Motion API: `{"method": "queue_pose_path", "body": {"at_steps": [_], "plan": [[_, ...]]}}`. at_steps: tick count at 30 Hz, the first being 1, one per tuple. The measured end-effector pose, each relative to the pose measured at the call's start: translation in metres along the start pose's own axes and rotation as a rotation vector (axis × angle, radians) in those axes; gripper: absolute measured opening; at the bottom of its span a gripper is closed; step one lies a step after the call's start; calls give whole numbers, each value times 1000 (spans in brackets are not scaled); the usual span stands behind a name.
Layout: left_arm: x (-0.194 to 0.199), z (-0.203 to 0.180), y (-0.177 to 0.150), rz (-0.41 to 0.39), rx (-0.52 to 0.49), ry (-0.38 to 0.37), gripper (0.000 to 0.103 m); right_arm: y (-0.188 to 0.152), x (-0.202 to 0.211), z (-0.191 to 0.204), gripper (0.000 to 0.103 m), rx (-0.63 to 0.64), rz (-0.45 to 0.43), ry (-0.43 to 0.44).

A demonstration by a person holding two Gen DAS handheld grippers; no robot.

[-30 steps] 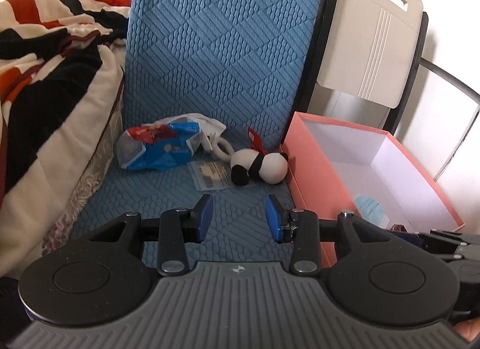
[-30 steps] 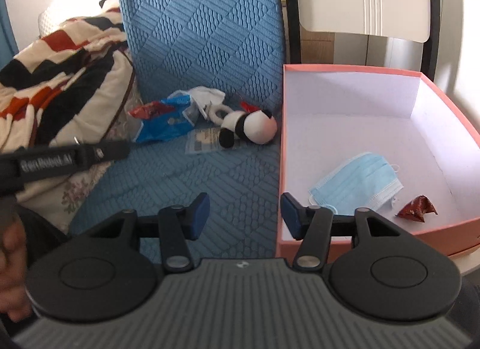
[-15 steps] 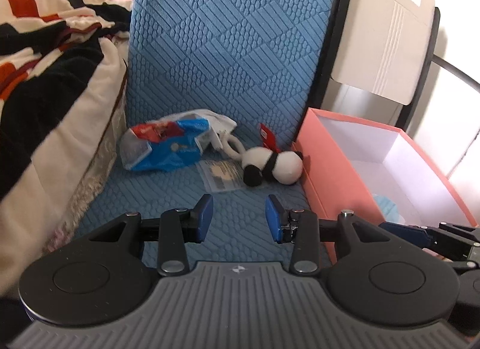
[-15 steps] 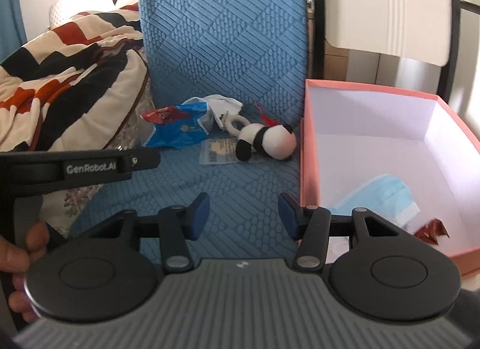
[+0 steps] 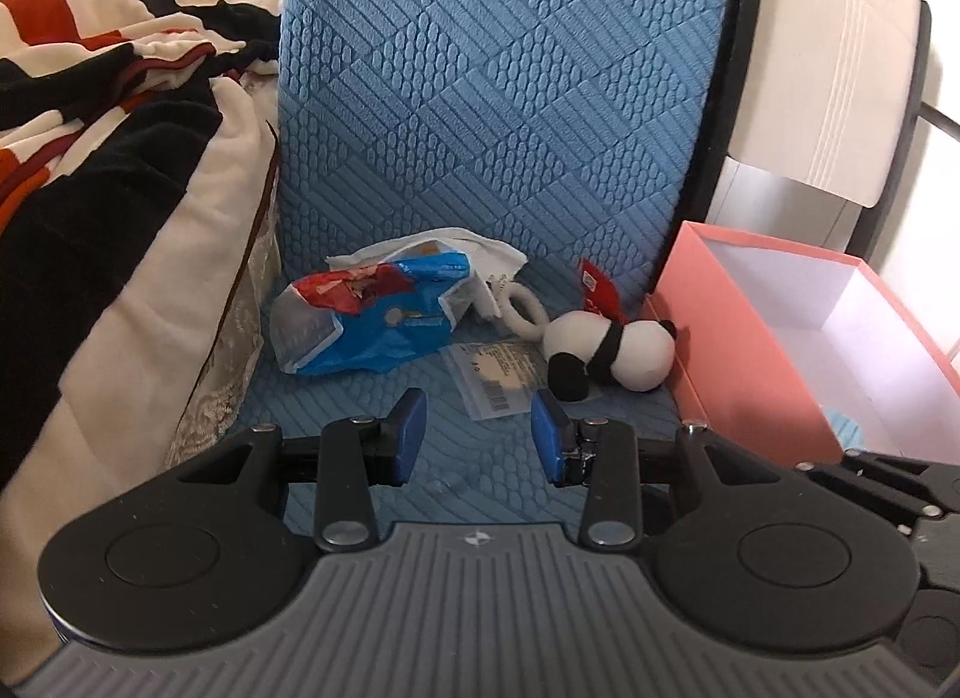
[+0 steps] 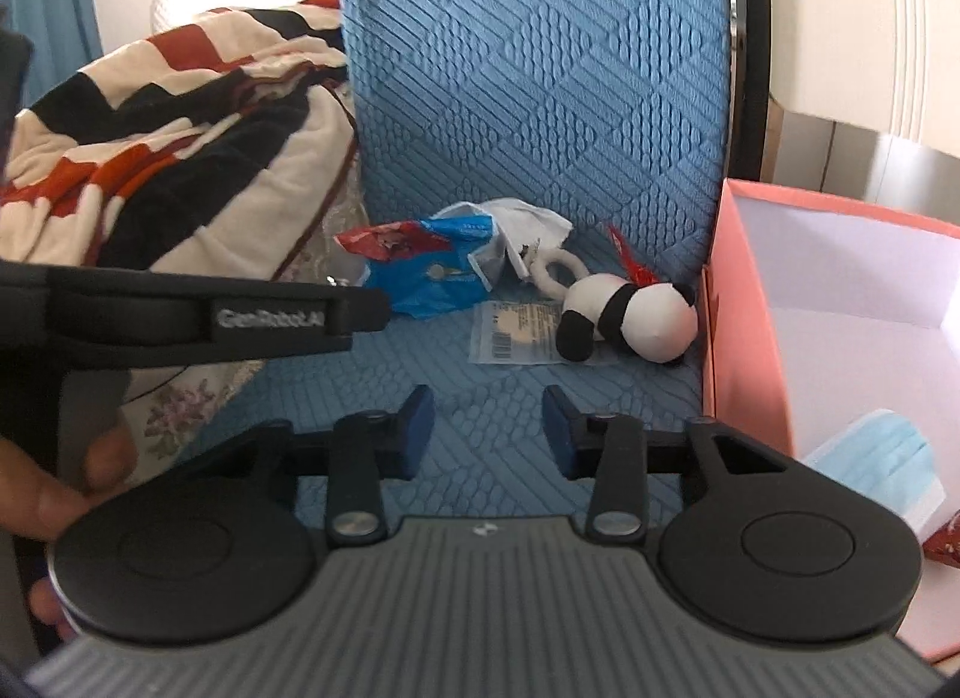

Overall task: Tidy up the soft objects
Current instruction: 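Move both open tools back toward the items on the cushion, then grasp the wet-wipe pack with the left tool while the right tool grasps the panda plush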

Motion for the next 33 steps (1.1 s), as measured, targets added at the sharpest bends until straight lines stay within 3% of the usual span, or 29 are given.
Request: {"method": "queue_pose_path", "body": {"at_steps": [4,21,33], "plan": [[-16,6,4,-4,-1,-3,55,1,-19,-5,37,-20,23,-1],[-97,17,16,16,-202,81,56,11,-112,-35,32,-95,113,-45],[-135,30,26,23,-365,139,61,1,-168,-51,29,-87,206,-129]]}}
Point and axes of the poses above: each gripper's, at about its wrist camera, not at the fingertips, and x roughly against the way its jaws point, z to its left, y to its top, the point moved 4 cm from there along -x, roughly the way its jaws point, and after that the axes turned 13 degrees about -z, right-handed, at the moved point
